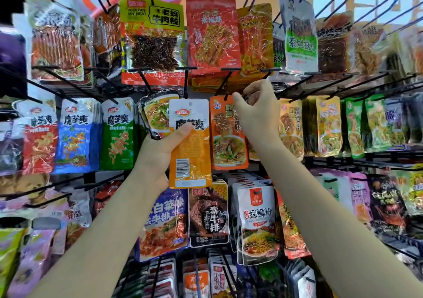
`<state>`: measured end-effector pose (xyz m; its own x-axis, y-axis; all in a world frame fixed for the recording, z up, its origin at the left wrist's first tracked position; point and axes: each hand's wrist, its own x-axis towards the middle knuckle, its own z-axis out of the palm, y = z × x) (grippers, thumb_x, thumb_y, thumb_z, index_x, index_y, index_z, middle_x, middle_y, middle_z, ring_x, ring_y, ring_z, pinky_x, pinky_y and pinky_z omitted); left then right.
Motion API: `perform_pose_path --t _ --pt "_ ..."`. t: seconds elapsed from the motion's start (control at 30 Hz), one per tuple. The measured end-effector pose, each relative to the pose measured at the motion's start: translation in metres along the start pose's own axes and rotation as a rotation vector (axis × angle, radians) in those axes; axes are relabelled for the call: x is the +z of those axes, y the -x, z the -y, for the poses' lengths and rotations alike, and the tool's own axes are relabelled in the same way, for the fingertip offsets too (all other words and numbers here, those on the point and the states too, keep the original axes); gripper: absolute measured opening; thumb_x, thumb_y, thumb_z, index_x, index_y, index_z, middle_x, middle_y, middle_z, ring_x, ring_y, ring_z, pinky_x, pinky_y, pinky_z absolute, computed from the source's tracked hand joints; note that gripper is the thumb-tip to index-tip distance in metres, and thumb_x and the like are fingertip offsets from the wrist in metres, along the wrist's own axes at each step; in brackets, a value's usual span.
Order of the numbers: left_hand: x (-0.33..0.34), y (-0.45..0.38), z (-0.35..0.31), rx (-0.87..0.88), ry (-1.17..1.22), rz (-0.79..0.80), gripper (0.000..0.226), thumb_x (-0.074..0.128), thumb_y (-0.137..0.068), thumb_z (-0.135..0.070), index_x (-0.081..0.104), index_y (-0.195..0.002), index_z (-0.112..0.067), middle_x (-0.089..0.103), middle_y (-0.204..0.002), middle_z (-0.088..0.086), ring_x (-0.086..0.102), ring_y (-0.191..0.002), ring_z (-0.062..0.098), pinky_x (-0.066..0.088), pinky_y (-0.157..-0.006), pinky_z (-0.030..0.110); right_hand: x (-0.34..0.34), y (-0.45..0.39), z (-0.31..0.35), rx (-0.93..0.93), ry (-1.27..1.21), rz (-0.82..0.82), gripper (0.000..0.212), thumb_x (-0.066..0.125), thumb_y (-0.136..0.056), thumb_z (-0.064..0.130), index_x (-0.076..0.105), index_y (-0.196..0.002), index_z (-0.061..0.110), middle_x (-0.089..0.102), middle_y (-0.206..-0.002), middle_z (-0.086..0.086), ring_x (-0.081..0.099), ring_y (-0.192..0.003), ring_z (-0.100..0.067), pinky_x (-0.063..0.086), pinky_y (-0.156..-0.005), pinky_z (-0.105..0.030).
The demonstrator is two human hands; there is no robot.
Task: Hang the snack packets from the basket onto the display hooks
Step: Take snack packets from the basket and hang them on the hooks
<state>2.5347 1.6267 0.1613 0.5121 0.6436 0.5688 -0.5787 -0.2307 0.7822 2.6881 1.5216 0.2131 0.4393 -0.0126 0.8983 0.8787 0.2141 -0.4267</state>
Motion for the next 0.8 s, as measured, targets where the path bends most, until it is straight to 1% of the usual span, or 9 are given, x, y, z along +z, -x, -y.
perform_pose_path --t 0.07,0.2,0.33,0.43,0.5,0.57,0.67,0.73,0.8 --pt "0.001 -0.001 0.000 0.001 0.002 0.000 0.042 0.078 -0.067 -0.031 0.074 -0.106 -0.017 0.078 -0.099 0.010 0.076 -0.084 0.028 0.063 -0.074 0.049 -0.005 0.011 0.010 -0.014 -0.100 0.165 0.018 0.065 -0.097 0.027 0.057 -0.087 0.014 0.053 -0.069 0.006 0.046 -0.055 0.000 0.038 -0.053 -0.012" --pt "0.006 0.000 -0.003 0.004 -0.004 -0.019 0.041 0.076 -0.070 -0.036 0.073 -0.106 -0.016 0.078 -0.091 0.010 0.075 -0.076 0.028 0.062 -0.061 0.042 -0.008 0.038 0.024 0.102 -0.178 0.713 0.019 0.071 -0.094 0.029 0.060 -0.089 0.015 0.059 -0.063 0.004 0.053 -0.045 -0.005 0.041 -0.042 -0.017" --pt "0.008 0.006 -0.009 0.007 -0.018 -0.114 0.051 0.075 -0.081 -0.054 0.063 -0.114 -0.017 0.078 -0.099 0.003 0.076 -0.078 0.013 0.064 -0.068 0.037 -0.010 0.042 0.020 0.177 -0.293 0.594 0.014 0.068 -0.096 0.021 0.065 -0.110 0.017 0.069 -0.076 0.000 0.066 -0.054 -0.013 0.050 -0.043 -0.028" --pt "0.003 0.015 -0.018 0.088 -0.017 -0.188 0.028 0.065 -0.095 -0.044 0.046 -0.090 -0.025 0.068 -0.061 -0.018 0.064 -0.053 -0.010 0.052 -0.048 0.013 -0.015 0.034 0.014 0.148 -0.349 0.369 0.015 0.067 -0.096 0.019 0.063 -0.107 0.010 0.069 -0.083 -0.017 0.064 -0.061 -0.023 0.050 -0.045 -0.039" --pt "0.002 0.013 -0.019 0.109 -0.028 -0.177 0.033 0.067 -0.093 -0.050 0.056 -0.112 -0.025 0.071 -0.083 -0.019 0.071 -0.088 0.003 0.058 -0.072 0.028 -0.010 0.033 0.014 0.078 -0.310 0.323 0.031 0.067 -0.091 0.023 0.056 -0.102 -0.004 0.059 -0.084 -0.033 0.054 -0.063 -0.028 0.045 -0.050 -0.046" --pt "0.004 0.016 -0.021 0.112 -0.093 -0.181 0.055 0.068 -0.088 -0.056 0.054 -0.132 -0.027 0.061 -0.106 -0.019 0.060 -0.113 0.010 0.048 -0.097 0.037 0.000 0.038 0.024 0.033 -0.293 0.350 0.031 0.068 -0.091 0.022 0.050 -0.090 -0.003 0.051 -0.073 -0.029 0.046 -0.060 -0.024 0.039 -0.049 -0.040" --pt "0.007 0.020 -0.021 0.120 -0.119 -0.135 0.041 0.072 -0.080 -0.056 0.063 -0.107 -0.027 0.069 -0.097 -0.018 0.068 -0.094 0.005 0.053 -0.098 0.038 0.014 0.050 0.040 0.057 -0.357 0.437 0.033 0.064 -0.099 0.026 0.052 -0.085 -0.002 0.045 -0.064 -0.011 0.044 -0.055 -0.018 0.037 -0.053 -0.031" --pt "0.004 0.023 -0.023 0.129 -0.129 -0.112 0.053 0.077 -0.065 -0.061 0.066 -0.106 -0.028 0.075 -0.101 -0.008 0.072 -0.097 0.013 0.056 -0.096 0.046 0.021 0.053 0.044 0.109 -0.403 0.481 0.036 0.053 -0.104 0.027 0.055 -0.086 -0.004 0.048 -0.057 -0.007 0.048 -0.050 -0.018 0.041 -0.051 -0.029" --pt "-0.005 0.022 -0.023 0.124 -0.130 -0.094 0.053 0.080 -0.062 -0.052 0.068 -0.106 -0.024 0.077 -0.102 -0.004 0.073 -0.099 0.018 0.057 -0.095 0.049 0.026 0.052 0.043 0.133 -0.401 0.485 0.024 0.053 -0.105 0.022 0.055 -0.085 0.008 0.050 -0.053 0.000 0.048 -0.045 -0.015 0.040 -0.047 -0.027"
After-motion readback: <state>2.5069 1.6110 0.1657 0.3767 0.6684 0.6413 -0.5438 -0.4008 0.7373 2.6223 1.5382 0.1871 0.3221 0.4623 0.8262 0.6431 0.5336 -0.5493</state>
